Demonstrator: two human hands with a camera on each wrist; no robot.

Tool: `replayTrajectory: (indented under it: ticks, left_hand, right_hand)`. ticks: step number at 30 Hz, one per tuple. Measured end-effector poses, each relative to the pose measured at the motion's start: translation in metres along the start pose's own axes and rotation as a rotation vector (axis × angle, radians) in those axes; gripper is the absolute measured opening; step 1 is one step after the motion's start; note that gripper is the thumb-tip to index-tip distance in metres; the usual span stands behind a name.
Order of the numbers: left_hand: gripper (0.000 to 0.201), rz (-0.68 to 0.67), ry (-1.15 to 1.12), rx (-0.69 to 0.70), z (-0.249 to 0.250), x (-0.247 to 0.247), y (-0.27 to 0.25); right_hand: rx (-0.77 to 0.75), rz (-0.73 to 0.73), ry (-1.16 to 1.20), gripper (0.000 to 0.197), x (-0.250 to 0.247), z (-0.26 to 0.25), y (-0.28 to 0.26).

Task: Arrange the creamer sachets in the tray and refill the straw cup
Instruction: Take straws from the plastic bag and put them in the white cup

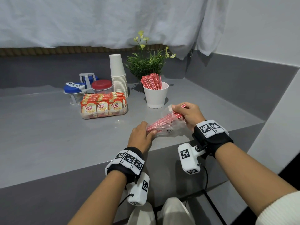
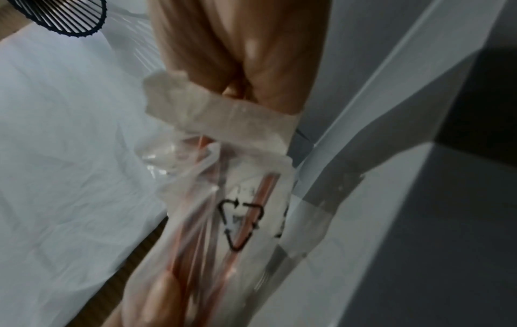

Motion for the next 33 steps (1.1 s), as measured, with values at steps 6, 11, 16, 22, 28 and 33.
replayTrajectory:
  ticks: [6, 11, 16, 22, 28, 33]
  left_hand:
    - [0.037, -0.051, 0.129, 0.007, 0.001, 0.001, -0.003]
    - [0.033, -0.067, 0.192, -0.014, 0.002, 0.002, -0.002]
    - [0.034, -0.074, 0.219, -0.034, 0.004, 0.002, -0.002]
    - [0.037, -0.054, 0.291, -0.027, 0.007, 0.002, -0.006]
    - [0.033, -0.026, 0.342, -0.023, 0.008, 0.003, -0.006]
    - [0.03, 0.031, 0.304, -0.038, 0.008, 0.005, -0.006]
  right_hand:
    - [-0.007, 0.011, -0.143, 0.02, 0.01, 0.0, -0.002]
    - [-0.068, 0.09, 0.017, 0.02, 0.01, -0.011, 0.0]
    - [-0.006, -0.053, 0.096, 0.014, 0.023, -0.013, -0.009]
    - [-0.13, 0.047, -0.126, 0.032, 0.022, -0.002, -0.002]
    - [-0.379, 0.178, -0.337, 0.04, 0.02, -0.038, 0.008]
    - [-0.439, 0.071, -0.483, 0.041, 0.031, -0.047, 0.005]
Point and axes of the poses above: each hand's wrist, its own y-axis towards the middle knuckle, its own x-axis out of the palm, z = x × y, the point moved 2 cm from there along y, towards the middle knuckle, and after that the axes turned 9 degrees about y, right-handed, at the moved point
